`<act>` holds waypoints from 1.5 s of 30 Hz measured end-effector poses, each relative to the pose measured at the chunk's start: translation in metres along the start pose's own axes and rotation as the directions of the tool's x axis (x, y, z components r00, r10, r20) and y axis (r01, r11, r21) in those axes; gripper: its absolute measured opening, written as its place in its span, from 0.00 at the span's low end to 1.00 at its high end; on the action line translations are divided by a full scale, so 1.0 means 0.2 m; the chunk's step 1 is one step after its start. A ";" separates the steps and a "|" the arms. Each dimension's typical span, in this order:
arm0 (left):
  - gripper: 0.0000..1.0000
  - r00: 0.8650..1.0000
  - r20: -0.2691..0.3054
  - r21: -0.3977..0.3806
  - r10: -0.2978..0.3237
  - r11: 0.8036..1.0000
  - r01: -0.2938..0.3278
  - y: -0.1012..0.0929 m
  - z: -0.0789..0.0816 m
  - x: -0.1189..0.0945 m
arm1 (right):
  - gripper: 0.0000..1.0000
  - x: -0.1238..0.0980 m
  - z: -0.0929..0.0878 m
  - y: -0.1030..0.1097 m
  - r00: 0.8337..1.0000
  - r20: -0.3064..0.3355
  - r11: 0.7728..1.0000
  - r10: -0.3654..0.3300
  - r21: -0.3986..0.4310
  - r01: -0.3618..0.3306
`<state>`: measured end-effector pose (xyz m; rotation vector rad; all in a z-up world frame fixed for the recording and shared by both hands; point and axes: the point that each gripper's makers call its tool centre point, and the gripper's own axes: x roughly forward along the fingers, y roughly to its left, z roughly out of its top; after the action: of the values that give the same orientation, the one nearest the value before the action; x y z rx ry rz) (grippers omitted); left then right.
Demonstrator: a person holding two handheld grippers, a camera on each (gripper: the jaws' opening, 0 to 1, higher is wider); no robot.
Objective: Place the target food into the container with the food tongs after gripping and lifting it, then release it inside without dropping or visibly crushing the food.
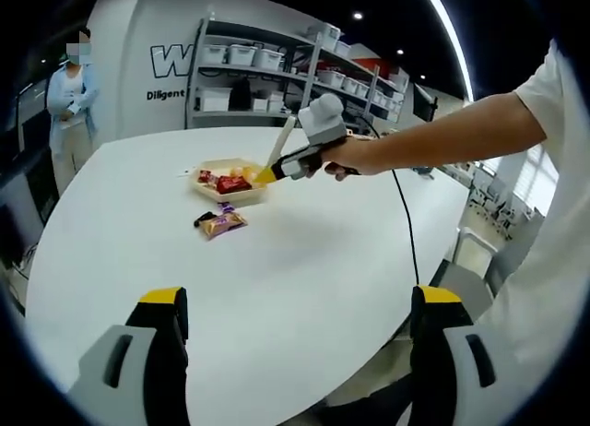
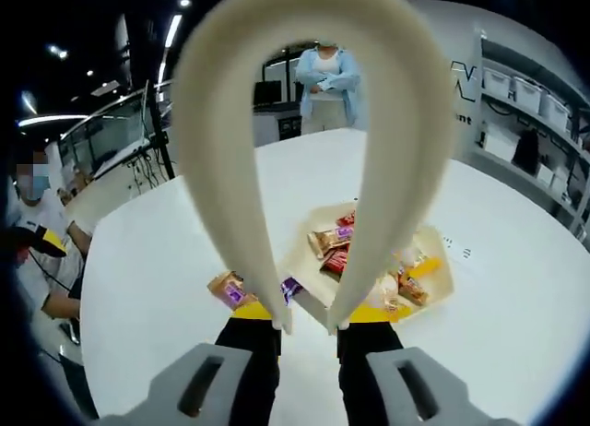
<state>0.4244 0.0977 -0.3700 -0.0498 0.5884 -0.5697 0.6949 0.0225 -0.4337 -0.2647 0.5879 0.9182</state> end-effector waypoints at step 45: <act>0.99 0.999 -0.034 0.011 -0.003 1.000 0.004 0.00 -0.01 0.08 | 0.19 0.20 0.00 0.40 0.952 -0.124 0.894 0.281 -0.326 -0.307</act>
<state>0.4338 0.0893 -0.3786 -0.0308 0.6185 -0.5780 0.6493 0.0960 -0.4532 -0.5350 0.5422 1.3126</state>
